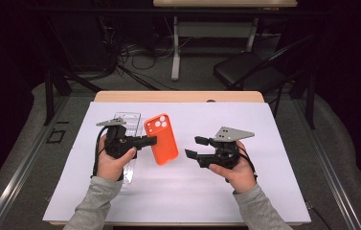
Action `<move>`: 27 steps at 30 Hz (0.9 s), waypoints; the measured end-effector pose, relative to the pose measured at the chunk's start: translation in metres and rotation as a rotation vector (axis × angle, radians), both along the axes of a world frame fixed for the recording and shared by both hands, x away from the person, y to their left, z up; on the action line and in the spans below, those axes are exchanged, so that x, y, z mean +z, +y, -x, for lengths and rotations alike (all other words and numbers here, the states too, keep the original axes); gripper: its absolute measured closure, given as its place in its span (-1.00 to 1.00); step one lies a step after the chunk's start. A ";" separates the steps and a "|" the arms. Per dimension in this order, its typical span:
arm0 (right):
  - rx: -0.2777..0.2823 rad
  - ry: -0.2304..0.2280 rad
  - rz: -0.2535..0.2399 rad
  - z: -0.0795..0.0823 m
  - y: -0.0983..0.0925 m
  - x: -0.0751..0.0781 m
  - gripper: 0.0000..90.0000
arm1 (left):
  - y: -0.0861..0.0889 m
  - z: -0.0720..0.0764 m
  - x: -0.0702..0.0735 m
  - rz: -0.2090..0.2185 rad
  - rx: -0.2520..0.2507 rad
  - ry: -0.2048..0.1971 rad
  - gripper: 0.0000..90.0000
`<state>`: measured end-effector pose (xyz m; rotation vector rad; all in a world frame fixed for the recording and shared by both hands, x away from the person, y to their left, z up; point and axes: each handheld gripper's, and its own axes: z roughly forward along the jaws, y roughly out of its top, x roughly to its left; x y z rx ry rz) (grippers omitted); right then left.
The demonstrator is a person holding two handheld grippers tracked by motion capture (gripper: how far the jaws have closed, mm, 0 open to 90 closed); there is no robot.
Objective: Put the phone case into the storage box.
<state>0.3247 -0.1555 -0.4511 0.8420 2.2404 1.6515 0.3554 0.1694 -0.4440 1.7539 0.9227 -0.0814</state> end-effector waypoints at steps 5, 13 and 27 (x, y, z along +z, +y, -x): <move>0.002 0.010 -0.005 -0.001 -0.003 0.001 -0.18 | -0.002 0.001 0.000 0.000 -0.013 0.001 0.81; 0.010 0.015 0.003 -0.002 -0.007 0.001 -0.22 | -0.005 0.002 0.000 -0.010 -0.034 0.001 0.81; 0.068 0.035 0.038 -0.003 -0.009 0.001 -0.14 | -0.010 0.004 0.000 -0.015 -0.080 -0.003 0.81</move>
